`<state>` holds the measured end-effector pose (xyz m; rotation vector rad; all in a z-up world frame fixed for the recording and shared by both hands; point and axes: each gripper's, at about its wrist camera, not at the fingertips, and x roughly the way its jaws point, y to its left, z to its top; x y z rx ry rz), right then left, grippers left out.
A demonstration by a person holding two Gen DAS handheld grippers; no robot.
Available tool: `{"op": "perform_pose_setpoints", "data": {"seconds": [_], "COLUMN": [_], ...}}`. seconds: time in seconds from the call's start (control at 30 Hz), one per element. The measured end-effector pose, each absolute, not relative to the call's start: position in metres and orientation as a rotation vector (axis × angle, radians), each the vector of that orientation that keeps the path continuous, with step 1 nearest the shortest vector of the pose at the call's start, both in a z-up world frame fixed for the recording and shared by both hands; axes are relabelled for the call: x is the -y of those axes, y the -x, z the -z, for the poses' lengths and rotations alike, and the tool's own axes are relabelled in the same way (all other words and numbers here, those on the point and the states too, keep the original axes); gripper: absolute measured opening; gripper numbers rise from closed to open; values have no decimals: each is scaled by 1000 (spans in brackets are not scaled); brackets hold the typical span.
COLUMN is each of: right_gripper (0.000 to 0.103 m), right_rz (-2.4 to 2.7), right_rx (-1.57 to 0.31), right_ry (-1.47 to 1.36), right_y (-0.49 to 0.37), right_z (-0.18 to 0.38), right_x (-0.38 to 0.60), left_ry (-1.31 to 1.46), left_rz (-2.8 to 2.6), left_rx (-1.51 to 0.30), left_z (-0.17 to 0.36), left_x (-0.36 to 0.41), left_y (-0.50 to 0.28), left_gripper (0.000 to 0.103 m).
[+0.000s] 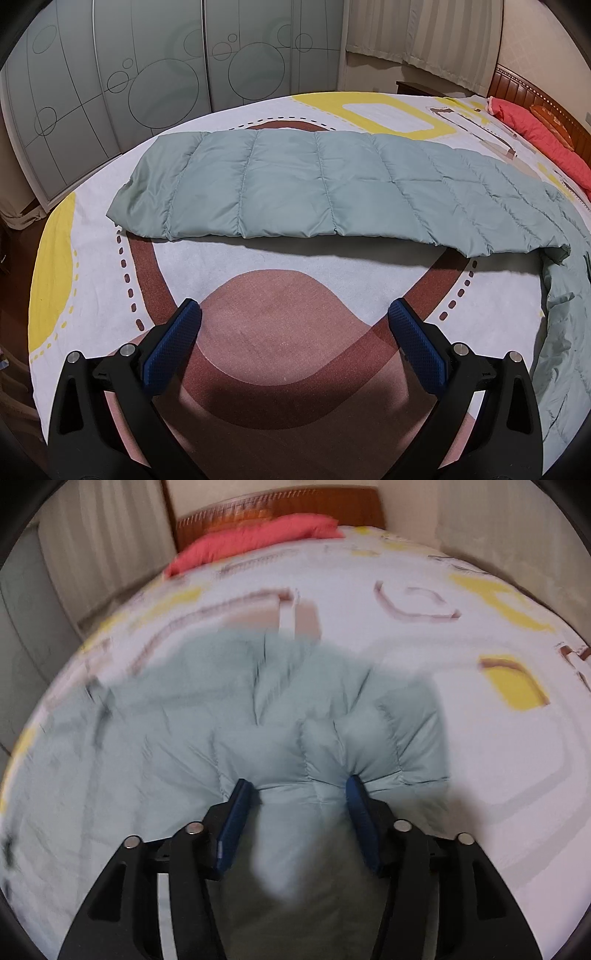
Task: Fold large clothes
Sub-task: 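Grasp the other jacket sleeve with the left tool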
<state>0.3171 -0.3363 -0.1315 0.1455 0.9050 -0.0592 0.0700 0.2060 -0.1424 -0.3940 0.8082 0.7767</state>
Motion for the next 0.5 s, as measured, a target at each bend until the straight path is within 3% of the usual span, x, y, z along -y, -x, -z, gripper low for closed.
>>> {"op": "perform_pose_setpoints", "data": {"seconds": [0.23,0.37,0.5], "right_gripper": [57,58,65], "right_rz": [64,92,92], "right_rx": [-838,-890,-884], "right_ry": [-165,-141,-122], "right_y": [-266,-262,-265], "right_z": [96,123,130], "right_x": [314,307,304], "left_ry": [400,405,423], "left_rz": [-773,-770,-760], "left_rx": [-806,-807,-806], "left_z": [143,143,142], "left_x": [-206,-206,-208], "left_y": [-70,-70,-69], "left_gripper": [101,101,101]}}
